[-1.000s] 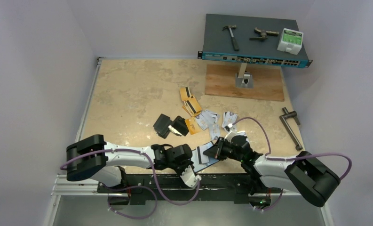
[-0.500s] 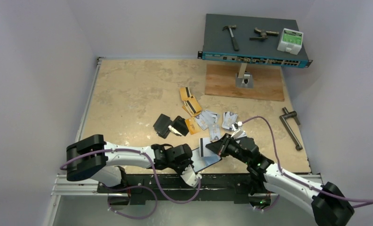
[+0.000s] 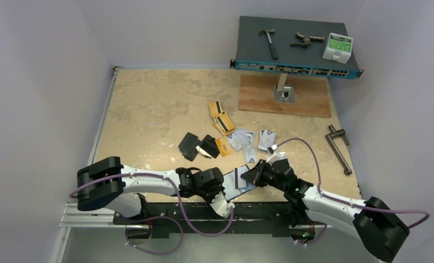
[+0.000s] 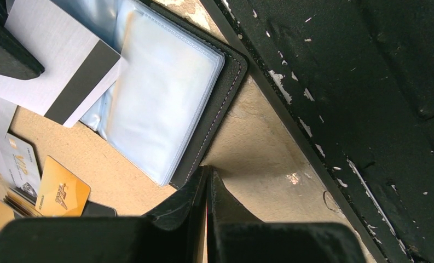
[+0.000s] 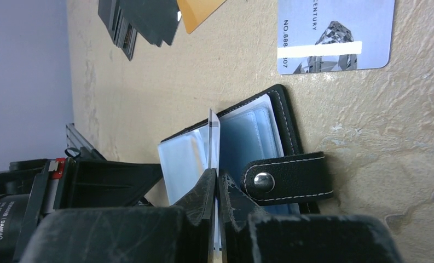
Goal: Put the credit cards into the card holder
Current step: Insert the credit card into the card holder.
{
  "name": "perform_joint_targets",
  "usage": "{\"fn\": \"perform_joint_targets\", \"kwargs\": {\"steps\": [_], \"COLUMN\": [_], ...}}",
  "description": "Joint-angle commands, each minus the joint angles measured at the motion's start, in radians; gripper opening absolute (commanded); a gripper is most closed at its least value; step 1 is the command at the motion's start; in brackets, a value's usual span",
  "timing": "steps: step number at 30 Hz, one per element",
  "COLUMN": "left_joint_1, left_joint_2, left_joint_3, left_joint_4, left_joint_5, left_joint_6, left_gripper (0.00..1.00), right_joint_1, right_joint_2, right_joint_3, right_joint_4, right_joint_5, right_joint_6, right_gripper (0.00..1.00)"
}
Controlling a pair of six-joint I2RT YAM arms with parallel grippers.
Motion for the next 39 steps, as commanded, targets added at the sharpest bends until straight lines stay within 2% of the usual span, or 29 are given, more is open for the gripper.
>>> {"fn": "perform_joint_targets", "kwargs": {"steps": [1,11,24,30,39], "left_joint_1": [-0.001,-0.001,-0.001,-0.001,-0.001], "left_joint_2": [-0.021,-0.019,-0.02,-0.019,-0.022], "left_joint_3": [0.003,0.009,-0.008,-0.008,-0.019], "left_joint_4": [-0.018,-0.016,-0.012,-0.001,0.005], "left_joint_5": [-0.001,-0.017,-0.013,-0.013,-0.018], "left_joint_6": [-0.009,-0.004,0.005,0.012,0.012], "left_gripper": [0.02,0.02,0.01,0.01,0.0], "right_joint_1": [0.007,0.016,0.048,0.065,0.069], "right_joint_2": [0.069,0.192,0.098,0.171,0.295], "right_joint_3": [-0.019,0.02,0.085,0.092,0.189], "right_joint_4": [-0.002,0.038,-0.258,-0.195,-0.171], "right_joint_5": [-0.008,-0.105,-0.109,-0.146,-0.2], "right_joint_6": [-0.018,-0.035,-0.044,-0.056,-0.17], "right_gripper": [0.0,0.0,0.0,0.0,0.0]}}
